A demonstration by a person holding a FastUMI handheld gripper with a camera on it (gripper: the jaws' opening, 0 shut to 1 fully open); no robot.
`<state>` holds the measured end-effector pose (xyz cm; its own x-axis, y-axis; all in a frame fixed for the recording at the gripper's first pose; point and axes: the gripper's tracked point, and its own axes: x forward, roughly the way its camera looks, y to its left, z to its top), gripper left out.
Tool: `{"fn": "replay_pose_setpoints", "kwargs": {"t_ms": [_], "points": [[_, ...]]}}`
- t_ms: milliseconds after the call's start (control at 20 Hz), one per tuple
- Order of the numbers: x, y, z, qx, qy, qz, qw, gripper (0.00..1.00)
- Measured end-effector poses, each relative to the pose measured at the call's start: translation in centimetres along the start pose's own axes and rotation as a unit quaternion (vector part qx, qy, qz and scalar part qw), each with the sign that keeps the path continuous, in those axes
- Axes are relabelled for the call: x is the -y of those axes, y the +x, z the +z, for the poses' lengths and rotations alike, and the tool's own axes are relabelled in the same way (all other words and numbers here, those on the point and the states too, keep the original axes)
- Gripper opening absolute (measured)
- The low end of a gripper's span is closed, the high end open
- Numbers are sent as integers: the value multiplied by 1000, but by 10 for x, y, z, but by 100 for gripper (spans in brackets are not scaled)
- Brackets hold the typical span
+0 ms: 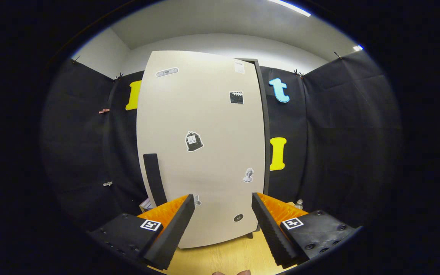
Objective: Open the shoe cabinet door, grab the shoes and put them into the shoe cabinet, then close the shoe cabinet door.
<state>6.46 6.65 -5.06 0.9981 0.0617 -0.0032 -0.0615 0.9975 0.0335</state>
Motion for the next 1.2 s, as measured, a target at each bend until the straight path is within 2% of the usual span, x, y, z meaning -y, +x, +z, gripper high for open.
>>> {"fn": "replay_pose_setpoints", "kwargs": {"t_ms": [1200], "points": [[23, 25, 0, 6, -4, -16, 1000, 98]]}}
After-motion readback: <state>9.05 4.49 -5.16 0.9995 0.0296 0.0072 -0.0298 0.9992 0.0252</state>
